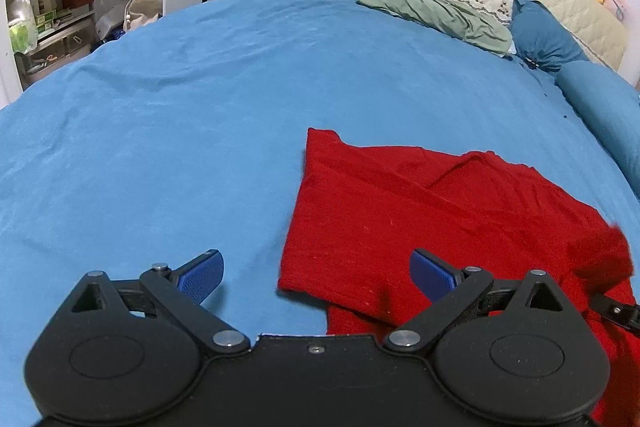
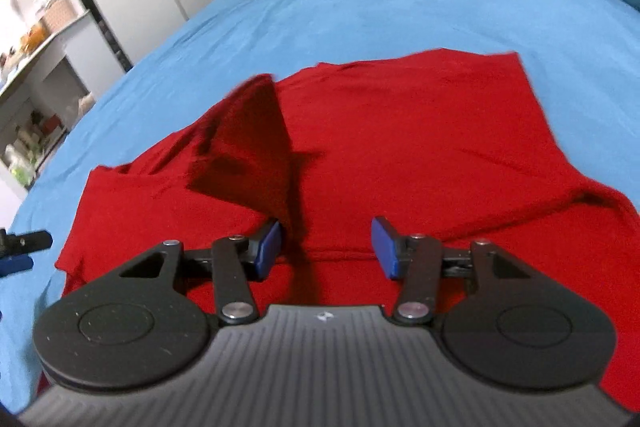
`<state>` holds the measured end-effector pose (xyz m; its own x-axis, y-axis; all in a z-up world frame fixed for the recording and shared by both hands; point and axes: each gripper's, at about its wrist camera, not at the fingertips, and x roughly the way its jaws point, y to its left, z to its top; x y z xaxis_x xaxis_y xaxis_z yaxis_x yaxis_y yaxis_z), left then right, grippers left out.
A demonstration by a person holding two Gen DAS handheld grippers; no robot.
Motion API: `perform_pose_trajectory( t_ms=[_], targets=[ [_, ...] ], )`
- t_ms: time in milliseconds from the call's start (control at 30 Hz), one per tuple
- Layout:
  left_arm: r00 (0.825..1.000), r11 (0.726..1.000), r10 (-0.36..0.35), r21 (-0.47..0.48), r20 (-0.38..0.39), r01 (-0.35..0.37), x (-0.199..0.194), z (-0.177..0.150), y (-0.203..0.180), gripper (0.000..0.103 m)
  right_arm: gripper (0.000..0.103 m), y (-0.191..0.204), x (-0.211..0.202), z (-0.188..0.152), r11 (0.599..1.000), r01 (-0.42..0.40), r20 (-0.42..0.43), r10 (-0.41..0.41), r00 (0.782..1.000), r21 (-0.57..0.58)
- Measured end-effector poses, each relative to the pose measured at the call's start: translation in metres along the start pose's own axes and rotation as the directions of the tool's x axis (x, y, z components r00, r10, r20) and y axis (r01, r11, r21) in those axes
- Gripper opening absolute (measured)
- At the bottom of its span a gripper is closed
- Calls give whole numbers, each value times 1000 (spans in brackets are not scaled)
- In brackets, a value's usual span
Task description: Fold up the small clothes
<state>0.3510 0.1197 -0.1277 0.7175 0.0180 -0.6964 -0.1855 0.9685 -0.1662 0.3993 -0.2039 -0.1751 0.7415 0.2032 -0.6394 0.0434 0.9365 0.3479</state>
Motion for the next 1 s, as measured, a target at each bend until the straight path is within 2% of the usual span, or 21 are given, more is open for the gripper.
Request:
perform_pose_trajectory(
  t_ms=[100, 200, 300, 367, 467, 533, 567, 633, 667, 767, 900, 1000],
  targets=[
    [1000, 1000, 0, -12, -1, 0, 0, 1, 2, 101, 69, -9, -10, 0, 1000, -20, 8, 20, 1000, 4],
    [1000, 1000, -7, -24, -1, 7, 0, 1, 2, 101, 91, -14, -19, -1, 996, -94, -3, 94, 996, 10],
    [1000, 1000, -5, -20, -3, 5, 0, 1, 2, 101, 93, -20, -21, 5, 987, -152, -18, 153, 988, 45],
    [1000, 1000, -1, -14, -4, 0, 1, 1, 1, 101, 93, -23, -15, 11, 990, -117, -41, 121, 992, 78],
    [1000, 1000, 2, -10, -5, -2, 1, 1, 1, 101, 81, -22, -6, 17, 996, -50, -65, 55, 996, 73],
    [1000, 1000, 6, -6, -4, -7, 1, 1, 1, 101, 58, -15, -1, 18, 1000, 3, -68, -2, 998, 16],
    [1000, 1000, 10, -3, -4, -10, 2, 1, 1, 101, 51, -10, 1, 19, 999, 37, -73, -38, 997, -17],
    [1000, 1000, 18, 0, -5, -18, 2, 1, 1, 101, 29, -1, 2, 19, 990, 103, -67, -109, 992, -94],
    [1000, 1000, 22, 0, -5, -22, 2, 1, 1, 101, 24, 3, 0, 19, 984, 120, -59, -129, 990, -130],
    [999, 999, 36, 2, -2, -36, 2, 2, 5, 101, 21, 19, -6, 28, 966, 141, -26, -150, 988, -215],
    [999, 999, 53, 1, 1, -53, 2, 3, 12, 101, 21, 31, -24, 64, 960, 118, 37, -112, 993, -254],
    [999, 999, 41, 14, -17, -41, 4, 1, 14, 101, 21, 32, -38, 90, 931, 182, 105, -157, 982, -316]
  ],
)
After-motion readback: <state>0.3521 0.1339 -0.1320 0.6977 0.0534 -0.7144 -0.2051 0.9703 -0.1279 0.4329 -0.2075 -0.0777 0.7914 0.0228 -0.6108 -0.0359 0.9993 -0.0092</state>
